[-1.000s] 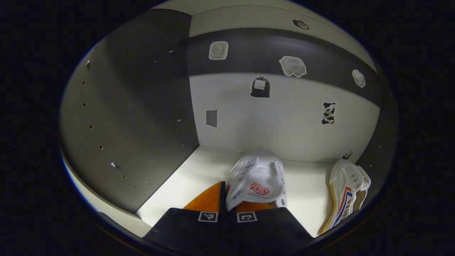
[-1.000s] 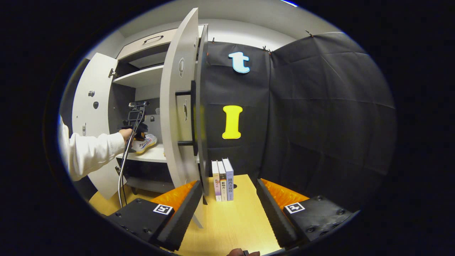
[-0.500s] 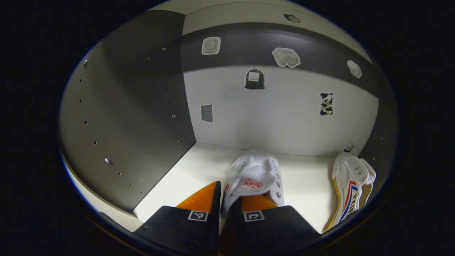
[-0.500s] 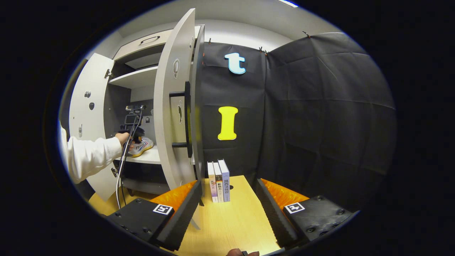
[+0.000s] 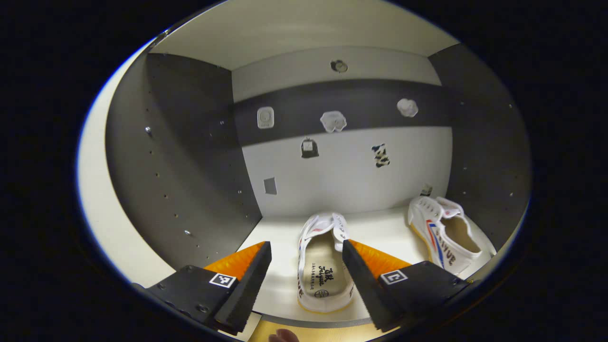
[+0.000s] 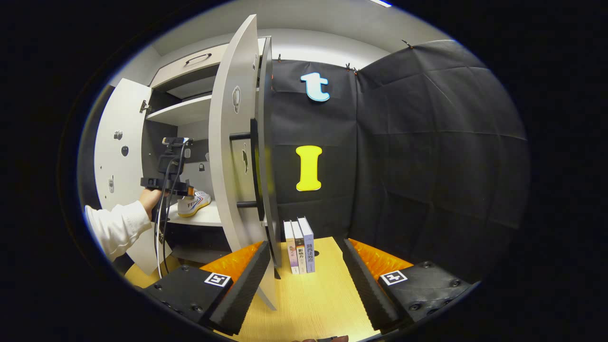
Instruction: Grab one shoe with the right hand and put it into the shoe cabinet, grab the other shoe with the left hand and put it into the shoe cabinet; then close the right door with the right hand and the left door with the left hand.
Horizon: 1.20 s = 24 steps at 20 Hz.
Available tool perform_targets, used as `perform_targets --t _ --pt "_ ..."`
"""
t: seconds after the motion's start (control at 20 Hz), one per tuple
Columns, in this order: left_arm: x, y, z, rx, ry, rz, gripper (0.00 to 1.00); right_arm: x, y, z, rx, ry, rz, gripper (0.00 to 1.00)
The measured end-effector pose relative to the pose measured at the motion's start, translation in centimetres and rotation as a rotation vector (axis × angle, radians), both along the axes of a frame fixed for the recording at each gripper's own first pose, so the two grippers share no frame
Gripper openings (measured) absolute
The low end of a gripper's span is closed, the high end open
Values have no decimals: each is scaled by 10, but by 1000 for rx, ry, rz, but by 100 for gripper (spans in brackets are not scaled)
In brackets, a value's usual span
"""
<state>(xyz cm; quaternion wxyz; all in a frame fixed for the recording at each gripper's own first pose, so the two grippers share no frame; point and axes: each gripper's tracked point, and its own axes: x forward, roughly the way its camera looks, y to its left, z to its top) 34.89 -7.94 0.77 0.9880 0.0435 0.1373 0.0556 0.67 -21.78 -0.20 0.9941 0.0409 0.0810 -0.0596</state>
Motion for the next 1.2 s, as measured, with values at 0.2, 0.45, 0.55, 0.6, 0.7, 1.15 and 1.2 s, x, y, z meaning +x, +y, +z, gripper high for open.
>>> perform_targets --t 0.2,0.45,0.55,0.6,0.7,1.15,1.2 --pt "-54 -22 57 -59 -171 -98 97 11 -8 30 11 -49 -6 98" --pt "-140 -26 96 -65 -265 -140 96 31 -19 55 18 -95 -25 97" --pt "-174 -33 101 -93 -277 -154 100 41 -20 62 39 -111 -22 97" --pt "-189 -34 100 -106 -276 -164 96 45 -20 65 42 -116 -19 96" --pt "-220 -32 99 -140 -268 -177 96 55 -18 72 47 -129 -8 96" --pt "-307 26 90 -182 -244 -163 96 68 -4 76 -4 -123 23 98" --pt "-314 34 87 -189 -239 -157 96 67 -3 75 -7 -119 17 98"
